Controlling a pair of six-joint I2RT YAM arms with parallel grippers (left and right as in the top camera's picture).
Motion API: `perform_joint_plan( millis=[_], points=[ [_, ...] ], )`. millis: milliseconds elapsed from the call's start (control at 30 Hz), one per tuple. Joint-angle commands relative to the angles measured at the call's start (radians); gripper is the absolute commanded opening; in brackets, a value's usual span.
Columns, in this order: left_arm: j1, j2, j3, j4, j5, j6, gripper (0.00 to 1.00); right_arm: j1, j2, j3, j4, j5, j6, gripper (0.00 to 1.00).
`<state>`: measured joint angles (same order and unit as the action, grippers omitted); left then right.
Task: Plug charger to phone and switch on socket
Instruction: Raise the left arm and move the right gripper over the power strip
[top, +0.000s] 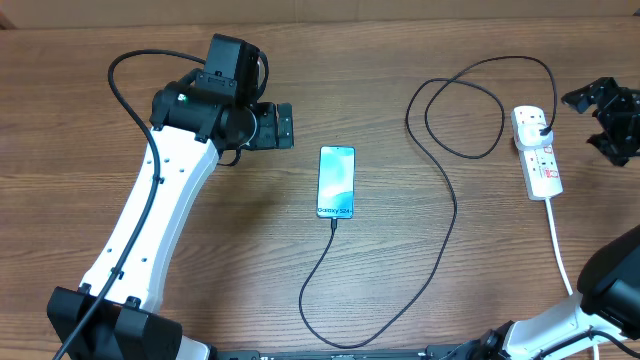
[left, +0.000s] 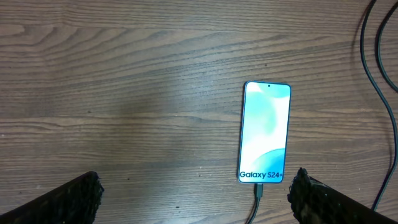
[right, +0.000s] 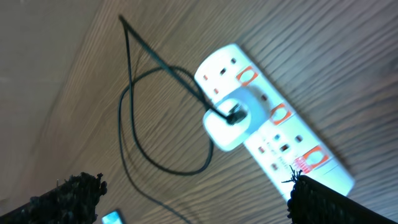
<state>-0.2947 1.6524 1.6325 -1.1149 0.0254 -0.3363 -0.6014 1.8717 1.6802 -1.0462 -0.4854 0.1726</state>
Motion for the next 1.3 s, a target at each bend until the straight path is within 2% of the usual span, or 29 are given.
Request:
perform_joint_plan(
  millis=[0,533,767,1267],
  points=[
    [-0.007,-0.005,0.008,-0.002,-0.006,0.015,1.0,0.005,-0.007,-0.003,0.029,0.031,-0.051,1.0],
    [-0.007,-0.005,0.008,-0.014,0.024,0.015,1.0,0.012,0.027,-0.124,0.174,0.1,-0.051,1.0],
    [-0.007,-0.005,0.008,-0.014,0.027,0.015,1.0,0.016,0.087,-0.126,0.206,0.035,-0.052,1.0],
    [-0.007,-0.005,0.008,-0.011,0.027,0.015,1.0,0.07,0.157,-0.126,0.23,0.038,-0.095,1.0]
  ],
)
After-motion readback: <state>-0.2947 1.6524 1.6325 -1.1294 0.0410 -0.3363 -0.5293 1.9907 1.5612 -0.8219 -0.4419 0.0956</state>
